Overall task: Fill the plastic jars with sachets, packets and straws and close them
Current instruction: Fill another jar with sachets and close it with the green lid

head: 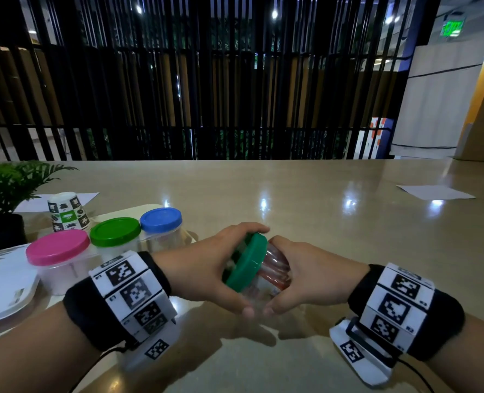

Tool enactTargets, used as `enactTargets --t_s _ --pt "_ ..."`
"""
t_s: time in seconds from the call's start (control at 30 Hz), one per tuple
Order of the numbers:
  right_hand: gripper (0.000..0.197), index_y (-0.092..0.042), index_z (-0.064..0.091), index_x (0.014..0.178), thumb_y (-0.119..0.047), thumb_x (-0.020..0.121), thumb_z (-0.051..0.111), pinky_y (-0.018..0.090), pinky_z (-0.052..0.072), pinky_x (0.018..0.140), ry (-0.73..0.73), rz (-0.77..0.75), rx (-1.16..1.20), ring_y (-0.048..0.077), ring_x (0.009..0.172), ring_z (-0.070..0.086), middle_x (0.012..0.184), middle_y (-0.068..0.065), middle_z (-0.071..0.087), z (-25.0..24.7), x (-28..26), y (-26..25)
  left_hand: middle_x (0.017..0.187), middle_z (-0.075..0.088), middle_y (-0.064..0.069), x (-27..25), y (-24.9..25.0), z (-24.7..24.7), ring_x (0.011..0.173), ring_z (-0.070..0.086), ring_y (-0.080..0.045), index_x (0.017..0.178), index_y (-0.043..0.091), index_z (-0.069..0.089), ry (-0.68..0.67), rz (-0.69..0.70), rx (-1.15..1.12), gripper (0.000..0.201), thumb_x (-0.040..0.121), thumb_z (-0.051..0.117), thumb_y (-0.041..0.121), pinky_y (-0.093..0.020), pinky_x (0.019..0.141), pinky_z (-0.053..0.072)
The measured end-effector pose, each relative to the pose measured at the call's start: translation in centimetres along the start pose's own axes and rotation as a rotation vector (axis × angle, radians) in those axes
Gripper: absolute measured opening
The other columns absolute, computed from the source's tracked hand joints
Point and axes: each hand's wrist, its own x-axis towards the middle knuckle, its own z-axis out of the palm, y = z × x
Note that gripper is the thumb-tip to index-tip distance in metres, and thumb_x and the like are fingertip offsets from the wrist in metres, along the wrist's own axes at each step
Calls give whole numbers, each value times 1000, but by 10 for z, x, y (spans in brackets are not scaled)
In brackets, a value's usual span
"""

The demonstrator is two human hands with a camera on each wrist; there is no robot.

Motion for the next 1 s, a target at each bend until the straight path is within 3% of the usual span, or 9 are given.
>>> enactTargets --t_s 0.1,0.17,0.23,0.33,0.53,0.67,0.73,0.8,1.0 --pt "78 -29 41 118 -49 57 86 30 54 80 24 -1 -37 5 91 60 105 -12 59 -2 1 -1 131 48 10 2 1 3 104 57 5 146 39 14 50 -70 -93 101 67 68 72 -14 82 49" --pt "80 -30 41 118 -51 56 85 30 54 81 15 0 -65 5 92 59 105 -13 58 -3 0 -2 115 56 13 4 2 4 84 62 10 141 34 23 46 -90 -144 88 71 67 62 -14 69 50" --pt "80 -30 40 120 -50 56 85 32 54 84 -7 2 -68 6 94 59 107 -12 58 -3 0 -2 114 56 13 4 3 3 91 61 9 135 36 26 19 -70 -163 74 78 73 42 -15 74 52" --pt "82 -29 40 123 -50 58 85 33 54 87 -33 -4 -40 8 97 60 110 -9 59 -3 -1 -1 125 50 12 1 3 2 111 56 -1 135 43 24 -16 -28 -146 80 79 79 28 -18 88 51" --pt "90 -30 37 130 -48 56 85 32 52 92 -71 5 11 7 103 59 116 -10 59 1 0 1 137 32 17 -1 -2 1 126 41 1 131 56 19 -39 66 24 90 73 83 31 -19 102 44" --pt "78 -30 40 119 -47 58 86 29 54 84 -25 12 -45 5 94 59 107 -11 59 0 1 -1 138 38 10 2 -3 6 120 49 -4 142 47 16 82 -26 -10 97 64 69 70 -22 97 47" --pt "78 -31 40 118 -49 58 85 29 54 83 -25 13 -58 5 93 59 107 -12 58 -1 1 -3 123 52 9 3 -1 7 104 59 -3 139 38 25 88 -55 -59 86 71 71 65 -19 85 52" --pt "80 -31 39 120 -49 57 86 30 54 85 -37 15 -65 5 94 59 108 -12 58 -1 1 -3 116 55 12 4 0 7 100 60 -1 134 36 29 66 -51 -70 76 76 75 49 -16 80 52" --pt "88 -29 38 126 -48 56 87 29 53 89 -54 11 -60 5 99 59 112 -13 58 0 1 -2 130 42 13 0 -2 6 119 48 -3 129 53 22 16 8 7 85 73 83 36 -26 98 49"
